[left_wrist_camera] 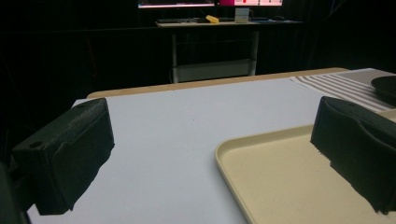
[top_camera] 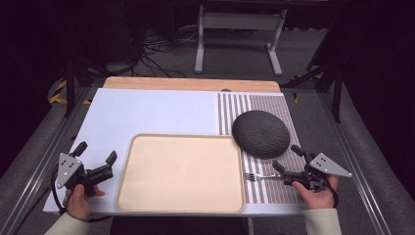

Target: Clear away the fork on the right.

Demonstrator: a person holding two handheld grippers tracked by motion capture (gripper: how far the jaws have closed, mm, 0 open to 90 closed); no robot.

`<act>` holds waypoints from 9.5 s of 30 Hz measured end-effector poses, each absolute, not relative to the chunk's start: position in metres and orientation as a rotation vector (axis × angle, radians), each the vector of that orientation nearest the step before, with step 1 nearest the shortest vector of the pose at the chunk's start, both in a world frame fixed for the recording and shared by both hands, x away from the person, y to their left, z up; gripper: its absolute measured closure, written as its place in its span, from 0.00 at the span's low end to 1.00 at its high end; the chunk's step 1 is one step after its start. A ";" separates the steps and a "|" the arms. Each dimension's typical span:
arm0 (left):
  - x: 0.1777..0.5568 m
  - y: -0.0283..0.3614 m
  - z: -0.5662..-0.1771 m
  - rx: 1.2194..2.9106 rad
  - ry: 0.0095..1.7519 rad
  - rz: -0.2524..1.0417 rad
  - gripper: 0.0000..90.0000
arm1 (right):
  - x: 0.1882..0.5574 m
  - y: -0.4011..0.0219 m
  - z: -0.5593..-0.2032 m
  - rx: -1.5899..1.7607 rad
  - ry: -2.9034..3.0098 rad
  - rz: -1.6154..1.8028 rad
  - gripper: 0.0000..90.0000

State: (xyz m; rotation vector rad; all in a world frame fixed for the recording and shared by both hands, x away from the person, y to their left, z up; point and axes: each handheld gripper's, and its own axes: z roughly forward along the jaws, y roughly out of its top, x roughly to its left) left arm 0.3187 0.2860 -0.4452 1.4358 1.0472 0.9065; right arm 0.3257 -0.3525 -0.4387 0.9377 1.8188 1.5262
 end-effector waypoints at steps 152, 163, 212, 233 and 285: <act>0.320 0.281 -0.446 1.456 1.046 0.910 0.00 | 0.403 -0.283 -0.410 0.184 3.158 0.023 0.68; 0.320 0.282 -0.446 1.454 1.046 0.910 0.00 | 0.404 -0.280 -0.413 0.096 3.187 -0.057 0.85; 0.320 0.281 -0.446 1.454 1.048 0.909 0.00 | 0.406 -0.261 -0.343 0.388 3.025 0.229 0.86; 0.320 0.282 -0.446 1.455 1.043 0.907 0.00 | 0.408 -0.229 -0.329 0.870 2.874 0.472 0.86; 0.320 0.284 -0.445 1.449 1.044 0.910 0.00 | 0.406 -0.140 -0.372 1.565 2.763 0.510 0.86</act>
